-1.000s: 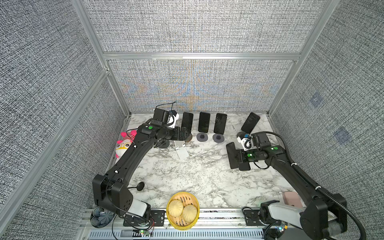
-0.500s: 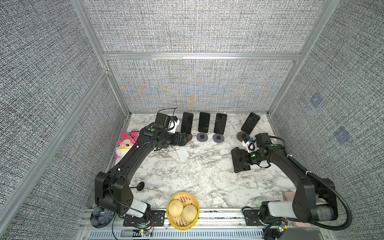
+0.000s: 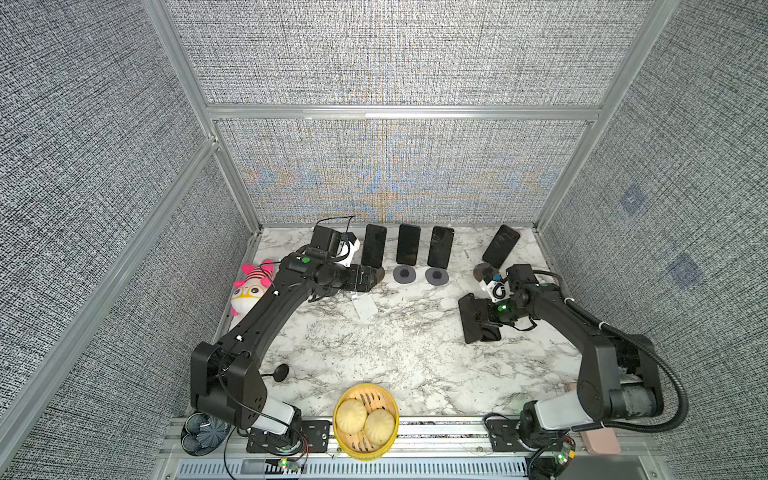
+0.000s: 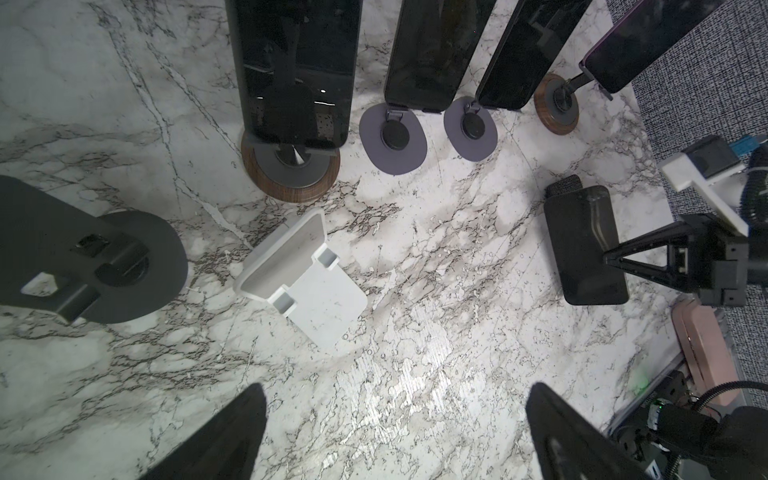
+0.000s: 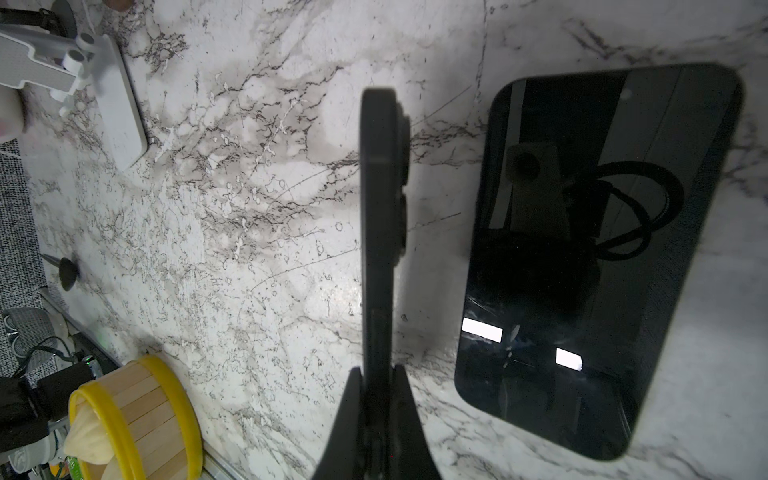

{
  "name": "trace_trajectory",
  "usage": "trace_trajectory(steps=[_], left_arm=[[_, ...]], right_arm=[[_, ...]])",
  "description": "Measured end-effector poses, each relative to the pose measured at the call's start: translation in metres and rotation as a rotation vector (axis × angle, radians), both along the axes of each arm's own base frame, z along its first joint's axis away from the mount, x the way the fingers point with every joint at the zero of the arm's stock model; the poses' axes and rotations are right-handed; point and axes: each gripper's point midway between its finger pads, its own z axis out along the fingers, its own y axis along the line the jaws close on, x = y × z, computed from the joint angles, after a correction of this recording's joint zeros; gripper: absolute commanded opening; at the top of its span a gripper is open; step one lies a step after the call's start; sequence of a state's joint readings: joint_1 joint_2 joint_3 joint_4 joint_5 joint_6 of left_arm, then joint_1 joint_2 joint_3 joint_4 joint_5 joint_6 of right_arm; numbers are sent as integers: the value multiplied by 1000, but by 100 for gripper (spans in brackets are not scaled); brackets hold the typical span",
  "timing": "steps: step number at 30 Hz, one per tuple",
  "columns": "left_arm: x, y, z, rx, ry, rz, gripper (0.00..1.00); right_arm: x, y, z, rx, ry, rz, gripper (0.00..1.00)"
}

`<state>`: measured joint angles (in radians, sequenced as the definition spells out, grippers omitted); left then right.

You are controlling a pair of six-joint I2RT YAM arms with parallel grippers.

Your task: Remove the phone from the phone stand

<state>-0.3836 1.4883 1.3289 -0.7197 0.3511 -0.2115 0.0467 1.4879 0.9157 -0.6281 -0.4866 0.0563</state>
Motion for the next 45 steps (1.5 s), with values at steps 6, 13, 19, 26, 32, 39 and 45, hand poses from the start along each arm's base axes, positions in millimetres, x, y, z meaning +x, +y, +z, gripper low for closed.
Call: trace_trajectory(steps=[6, 13, 19, 26, 32, 39, 45], left_arm=[[0, 0, 0, 1, -1, -2, 99], [0, 0, 0, 1, -1, -2, 99], [0, 0, 0, 1, -2, -3, 99], [0, 0, 0, 3, -3, -4, 99], [0, 0, 0, 5, -7, -10, 99], [0, 0, 0, 7, -9, -13, 99], [0, 0, 0, 7, -9, -13, 99]], right_arm=[[1, 4, -6, 23, 16, 9, 4], [3, 9, -9, 55, 22, 18, 8], [3, 11, -14, 69, 41, 21, 12], [3, 11, -15, 69, 44, 21, 23], [2, 11, -18, 68, 56, 20, 26], [3, 10, -25, 62, 68, 15, 27], [2, 8, -32, 54, 89, 10, 27]])
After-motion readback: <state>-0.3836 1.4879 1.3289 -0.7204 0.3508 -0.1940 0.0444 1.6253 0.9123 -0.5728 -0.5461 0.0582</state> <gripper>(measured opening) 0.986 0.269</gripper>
